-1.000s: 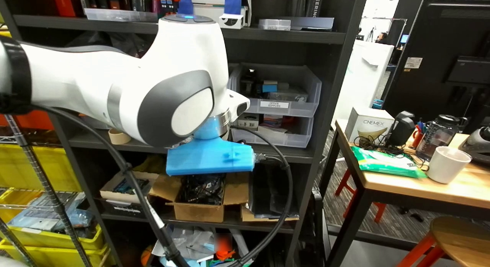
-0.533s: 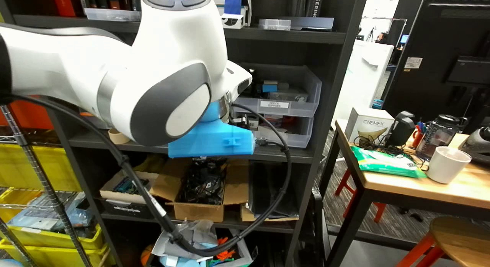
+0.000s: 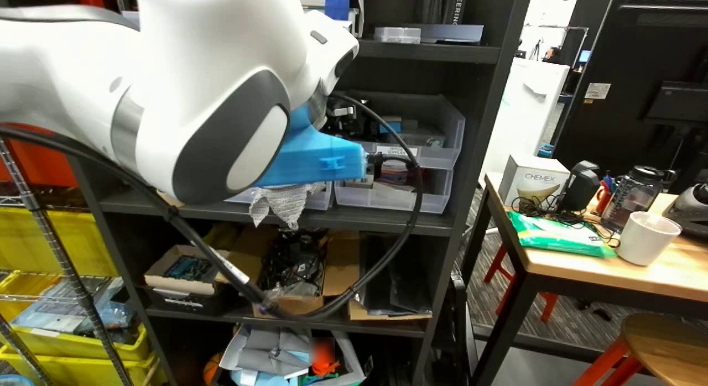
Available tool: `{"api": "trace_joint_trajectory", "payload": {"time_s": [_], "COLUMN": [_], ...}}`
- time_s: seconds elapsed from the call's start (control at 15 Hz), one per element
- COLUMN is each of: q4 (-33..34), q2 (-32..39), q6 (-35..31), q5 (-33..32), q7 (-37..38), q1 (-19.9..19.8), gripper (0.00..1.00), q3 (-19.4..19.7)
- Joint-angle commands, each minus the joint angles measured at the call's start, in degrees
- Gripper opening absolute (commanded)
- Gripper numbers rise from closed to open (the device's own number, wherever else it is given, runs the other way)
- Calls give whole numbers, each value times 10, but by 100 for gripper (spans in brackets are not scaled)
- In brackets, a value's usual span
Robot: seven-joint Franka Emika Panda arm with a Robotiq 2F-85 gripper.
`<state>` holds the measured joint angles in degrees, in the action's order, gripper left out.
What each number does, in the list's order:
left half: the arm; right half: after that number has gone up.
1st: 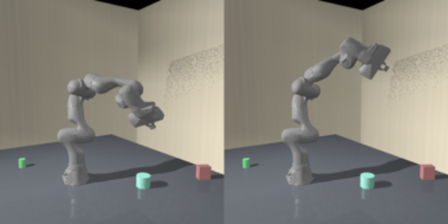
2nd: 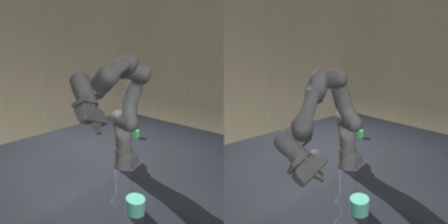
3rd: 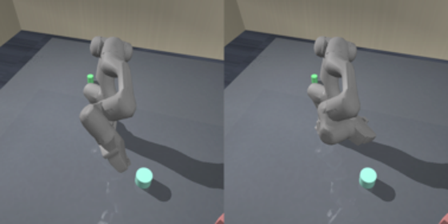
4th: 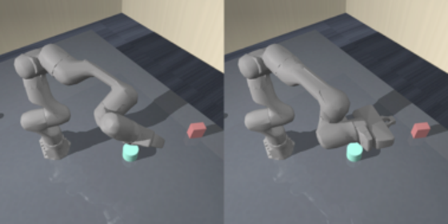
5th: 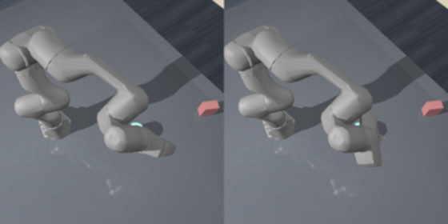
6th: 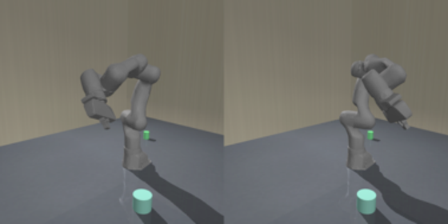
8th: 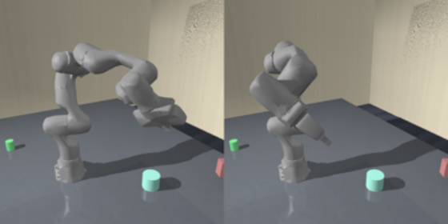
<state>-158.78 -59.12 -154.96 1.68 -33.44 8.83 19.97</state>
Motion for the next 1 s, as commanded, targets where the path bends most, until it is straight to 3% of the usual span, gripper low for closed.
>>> {"api": "trace_joint_trajectory", "payload": {"time_s": [0.0, 0.2, 0.73, 0.93], "q4": [-3, -4, 0, 0], "q2": [-34, -51, -87, -75], "q6": [-82, -102, 21, 42], "q5": [1, -19, -50, -42], "q7": [-14, -12, -26, -25], "q1": [44, 59, 47, 63], "gripper": [100, 100, 100, 100], "q3": [38, 57, 67, 43]}}
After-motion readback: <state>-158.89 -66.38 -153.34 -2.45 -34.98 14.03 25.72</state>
